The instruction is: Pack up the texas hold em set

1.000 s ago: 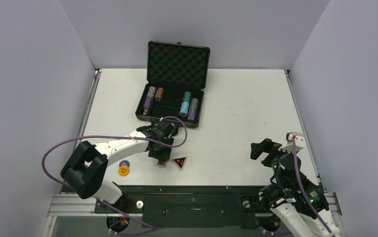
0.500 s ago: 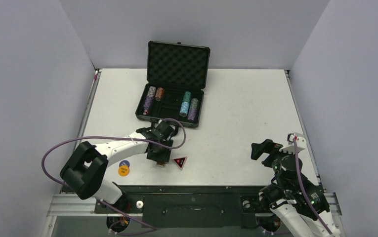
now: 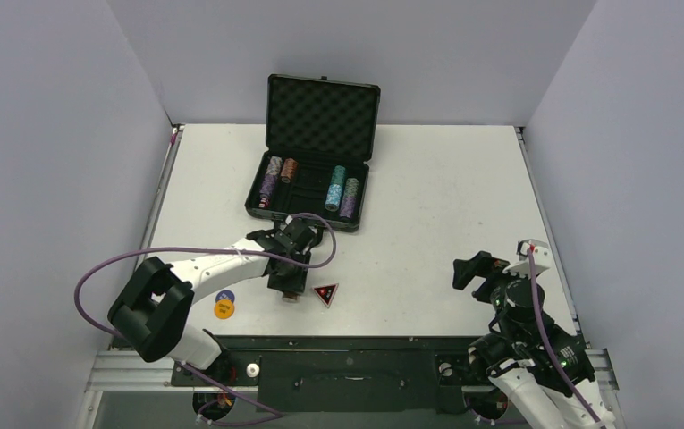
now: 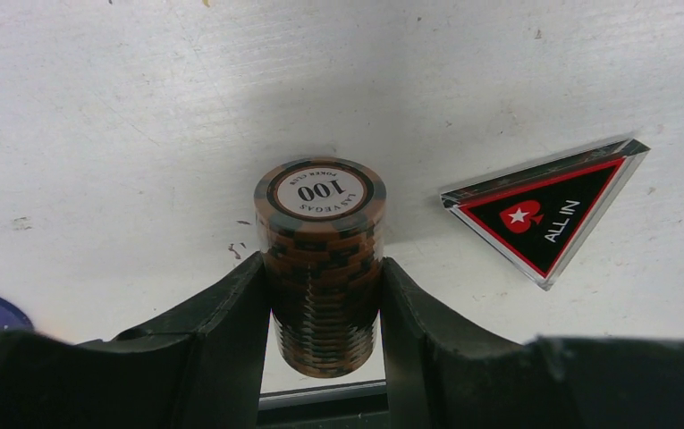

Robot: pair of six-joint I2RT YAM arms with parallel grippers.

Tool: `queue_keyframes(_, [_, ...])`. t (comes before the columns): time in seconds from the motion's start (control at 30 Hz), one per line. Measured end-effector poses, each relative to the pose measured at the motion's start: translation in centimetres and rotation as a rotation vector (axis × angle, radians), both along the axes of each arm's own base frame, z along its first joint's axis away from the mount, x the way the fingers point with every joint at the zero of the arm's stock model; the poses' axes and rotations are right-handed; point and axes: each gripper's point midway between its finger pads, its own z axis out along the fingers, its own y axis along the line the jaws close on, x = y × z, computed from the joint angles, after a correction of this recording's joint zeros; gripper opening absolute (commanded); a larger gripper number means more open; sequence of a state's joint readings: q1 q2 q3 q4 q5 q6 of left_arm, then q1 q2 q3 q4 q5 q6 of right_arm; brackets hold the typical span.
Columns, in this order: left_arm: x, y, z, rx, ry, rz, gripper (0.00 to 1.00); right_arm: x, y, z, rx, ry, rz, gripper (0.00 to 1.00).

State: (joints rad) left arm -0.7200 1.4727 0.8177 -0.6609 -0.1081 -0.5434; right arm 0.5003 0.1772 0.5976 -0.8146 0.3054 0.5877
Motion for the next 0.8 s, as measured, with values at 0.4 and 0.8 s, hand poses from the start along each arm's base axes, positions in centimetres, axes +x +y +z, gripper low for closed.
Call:
queue_keyframes(0.4, [4.4,-1.2,5.6,-0.014,-0.133,0.028,0.00,0.1,0.1,-0.5,-0.012,0.021,0.000,0.93])
queue_keyframes(0.8, [11.6,0.6,11.5,-0.005,-0.295,0.090,0.00,0.1,0.2,-0.6,-0.012,0.022,0.005,0.93])
